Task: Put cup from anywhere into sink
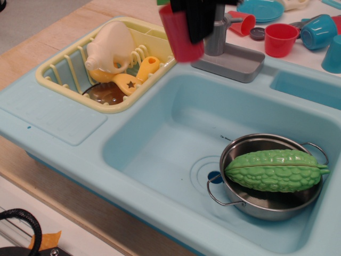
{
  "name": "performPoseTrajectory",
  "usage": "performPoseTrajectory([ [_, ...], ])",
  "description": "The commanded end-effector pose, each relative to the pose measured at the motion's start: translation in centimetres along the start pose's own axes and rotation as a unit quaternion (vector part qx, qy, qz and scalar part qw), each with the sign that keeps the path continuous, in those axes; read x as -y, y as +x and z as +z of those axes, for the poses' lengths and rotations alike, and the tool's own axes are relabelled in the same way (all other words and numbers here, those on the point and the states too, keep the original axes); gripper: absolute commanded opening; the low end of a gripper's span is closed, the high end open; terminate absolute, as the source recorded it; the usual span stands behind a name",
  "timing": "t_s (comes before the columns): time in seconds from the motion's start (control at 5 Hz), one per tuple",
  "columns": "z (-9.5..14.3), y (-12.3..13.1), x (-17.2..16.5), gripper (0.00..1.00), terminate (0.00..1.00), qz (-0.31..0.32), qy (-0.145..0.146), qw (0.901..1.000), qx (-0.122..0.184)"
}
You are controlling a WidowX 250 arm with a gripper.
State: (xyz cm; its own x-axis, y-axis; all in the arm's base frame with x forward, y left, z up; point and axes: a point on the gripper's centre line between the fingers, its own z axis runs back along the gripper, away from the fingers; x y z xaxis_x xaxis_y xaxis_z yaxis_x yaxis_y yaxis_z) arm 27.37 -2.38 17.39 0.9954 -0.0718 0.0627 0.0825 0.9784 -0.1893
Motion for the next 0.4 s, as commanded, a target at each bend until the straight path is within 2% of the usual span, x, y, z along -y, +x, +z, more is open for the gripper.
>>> performPoseTrajectory([
  [0.0,-0.18,-2.70,1.18,1.00,0.00,0.037,-0.027,0.9981,0.040],
  [0.2,-0.52,-2.94,1.04,1.00,0.00,0.042,-0.052,0.9966,0.049],
])
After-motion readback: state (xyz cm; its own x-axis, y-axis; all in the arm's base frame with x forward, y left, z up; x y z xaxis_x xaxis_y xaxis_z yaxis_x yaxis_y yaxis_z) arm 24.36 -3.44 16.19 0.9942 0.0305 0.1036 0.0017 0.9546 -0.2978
